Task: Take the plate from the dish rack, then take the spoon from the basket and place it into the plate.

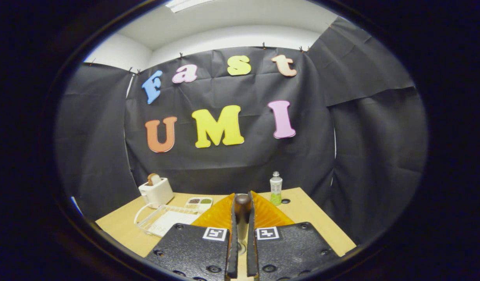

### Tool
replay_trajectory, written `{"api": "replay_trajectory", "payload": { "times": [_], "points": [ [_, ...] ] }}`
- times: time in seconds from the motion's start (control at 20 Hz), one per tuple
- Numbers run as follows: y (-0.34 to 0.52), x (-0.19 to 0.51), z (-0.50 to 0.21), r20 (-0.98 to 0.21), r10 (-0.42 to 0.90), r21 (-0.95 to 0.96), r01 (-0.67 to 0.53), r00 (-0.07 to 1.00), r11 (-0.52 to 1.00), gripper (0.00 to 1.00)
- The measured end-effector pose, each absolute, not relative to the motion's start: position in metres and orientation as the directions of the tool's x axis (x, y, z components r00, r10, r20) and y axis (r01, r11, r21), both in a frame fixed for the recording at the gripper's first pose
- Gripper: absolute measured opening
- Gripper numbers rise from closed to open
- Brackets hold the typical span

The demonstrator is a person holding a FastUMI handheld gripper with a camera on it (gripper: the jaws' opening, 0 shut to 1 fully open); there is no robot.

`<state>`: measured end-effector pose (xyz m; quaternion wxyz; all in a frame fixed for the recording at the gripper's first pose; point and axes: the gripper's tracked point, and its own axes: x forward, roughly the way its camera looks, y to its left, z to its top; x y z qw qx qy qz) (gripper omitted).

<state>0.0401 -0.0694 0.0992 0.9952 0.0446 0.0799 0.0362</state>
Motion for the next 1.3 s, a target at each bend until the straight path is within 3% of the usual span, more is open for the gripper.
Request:
{"api": "replay_trajectory", "payload": {
  "times": [0.7, 1.3],
  "points": [
    [0.081, 0.008, -0.024, -0.254, 0.345, 0.159, -0.312, 0.904, 0.937, 0.14],
    [0.099, 0.018, -0.097, -0.317, 0.366, 0.317, -0.266, 0.875, 0.91, 0.14]
  ]
}}
